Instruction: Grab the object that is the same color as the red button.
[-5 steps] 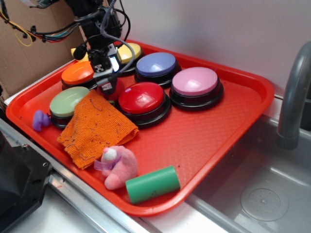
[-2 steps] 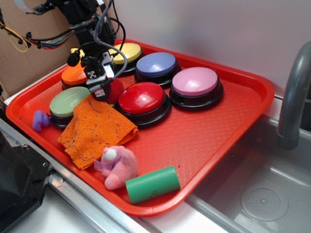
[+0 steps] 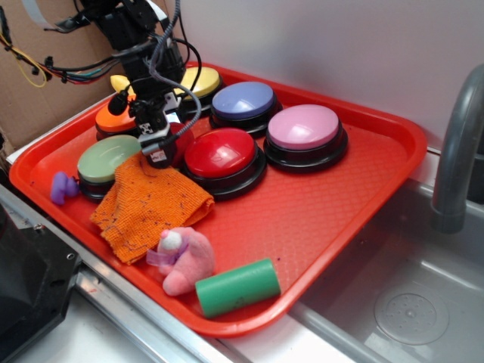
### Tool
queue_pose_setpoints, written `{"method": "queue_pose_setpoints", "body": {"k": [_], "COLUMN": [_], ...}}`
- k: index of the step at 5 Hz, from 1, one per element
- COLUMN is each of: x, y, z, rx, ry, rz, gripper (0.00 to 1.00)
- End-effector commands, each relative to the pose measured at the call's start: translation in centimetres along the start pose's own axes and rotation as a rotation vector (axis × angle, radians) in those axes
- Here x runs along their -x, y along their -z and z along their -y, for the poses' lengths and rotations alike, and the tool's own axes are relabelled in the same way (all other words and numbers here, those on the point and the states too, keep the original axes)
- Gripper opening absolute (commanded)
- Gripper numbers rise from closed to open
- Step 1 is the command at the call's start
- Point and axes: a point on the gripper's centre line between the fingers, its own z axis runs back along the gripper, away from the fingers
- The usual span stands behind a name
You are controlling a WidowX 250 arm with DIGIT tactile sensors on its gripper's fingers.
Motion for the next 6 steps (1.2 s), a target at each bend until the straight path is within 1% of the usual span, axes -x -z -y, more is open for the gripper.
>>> {"method": "queue_pose_setpoints", "body": {"k": [1,2,3,4,5,6], "x": [-0.6,-0.7,-1.2,-1.7,-2.4,-2.1], "y": [0.1,-0.7,-2.9,-7.4,-12.1,-14.6], "z": [0.3,-0.3,-0.9,-0.4,1.3,2.8], "rx": [-0.012,-0.002,0.004,-0.089,-0.191,-0.180], "ry": [-0.008,-0.131,-0.227,-0.414,-0.577,-0.683], "rz": [-0.013,-0.019,-0.039,-0.040,-0.034,-0.040], "gripper": [0.00,0.00,0.00,0.00,0.00,0.00]}}
